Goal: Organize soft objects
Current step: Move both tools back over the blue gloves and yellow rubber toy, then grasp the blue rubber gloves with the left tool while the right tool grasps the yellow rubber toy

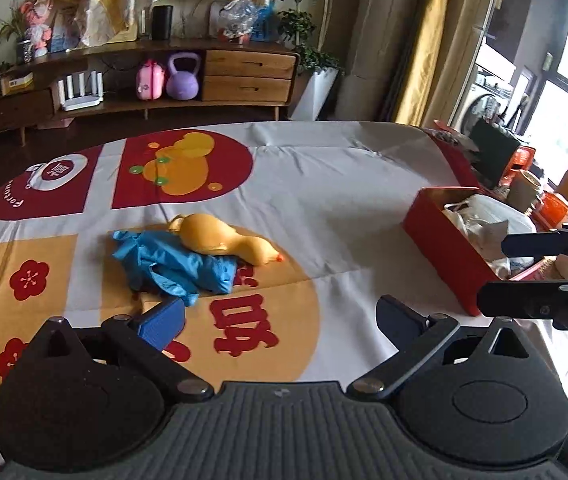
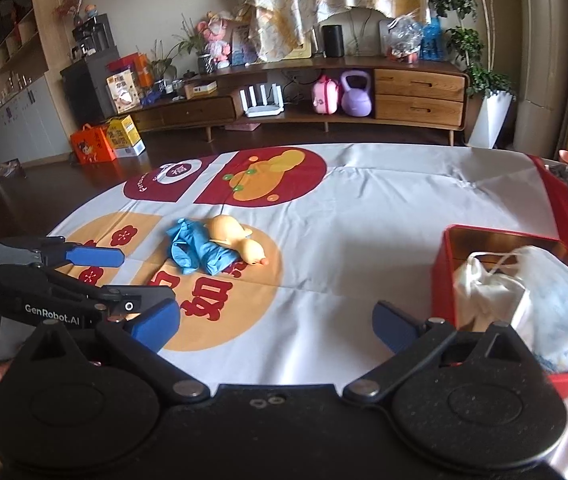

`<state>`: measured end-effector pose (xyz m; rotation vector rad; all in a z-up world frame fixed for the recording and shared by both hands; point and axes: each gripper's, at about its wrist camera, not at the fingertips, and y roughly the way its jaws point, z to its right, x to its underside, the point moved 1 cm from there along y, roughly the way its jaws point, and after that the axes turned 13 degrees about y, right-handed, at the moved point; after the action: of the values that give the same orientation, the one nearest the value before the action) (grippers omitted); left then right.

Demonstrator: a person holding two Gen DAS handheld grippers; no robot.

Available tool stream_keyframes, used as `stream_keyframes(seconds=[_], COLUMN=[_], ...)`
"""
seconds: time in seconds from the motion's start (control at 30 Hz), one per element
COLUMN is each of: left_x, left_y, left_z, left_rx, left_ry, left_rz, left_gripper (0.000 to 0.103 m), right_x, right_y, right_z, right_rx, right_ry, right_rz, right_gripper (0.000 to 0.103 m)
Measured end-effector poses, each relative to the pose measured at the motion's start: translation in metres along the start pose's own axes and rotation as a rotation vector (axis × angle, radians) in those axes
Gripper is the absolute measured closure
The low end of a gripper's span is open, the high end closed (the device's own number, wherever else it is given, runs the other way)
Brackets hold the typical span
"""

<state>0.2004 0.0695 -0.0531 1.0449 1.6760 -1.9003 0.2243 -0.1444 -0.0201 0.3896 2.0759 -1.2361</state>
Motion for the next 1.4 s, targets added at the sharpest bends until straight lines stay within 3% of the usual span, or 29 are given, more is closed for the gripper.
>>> stream_keyframes(seconds=[0.17,0.33,0.7,1.07,1.4], left_x=[0.006,0.009,0.012,0.013,0.017], left_y=[0.01,0.027,0.074,0.106,0.12], left_z=[-0.034,-0.054,-0.079,-0.089,-0.087], left_rx=[-0.06,-0.116,-0.152,-0.2,-0.267], left_ry=[-0.07,-0.071,-0.108,-0.131,-0.065], left_rz=[0.002,0.002,-0.028,-0.027,-0.001], left_gripper=[0.0,0.0,0.0,0.0,0.002], right_x=[-0.017,-0.038,-0.063,-0.068,-0.066], right_y=[0.03,0.065,0.15,0.203,0.23], right_z=[-0.012,-0.021,-0.045,-0.064,-0.063], right_rx=[-0.017,-0.033,-0.045,-0.073,-0.096], right_ry=[-0.017,-0.023,-0.077,-0.104,-0.059], right_rz=[-0.034,-0.075,-0.2,-0.258,-0.302], right_gripper=[0.001,0.004,0.006,0.017,0.034])
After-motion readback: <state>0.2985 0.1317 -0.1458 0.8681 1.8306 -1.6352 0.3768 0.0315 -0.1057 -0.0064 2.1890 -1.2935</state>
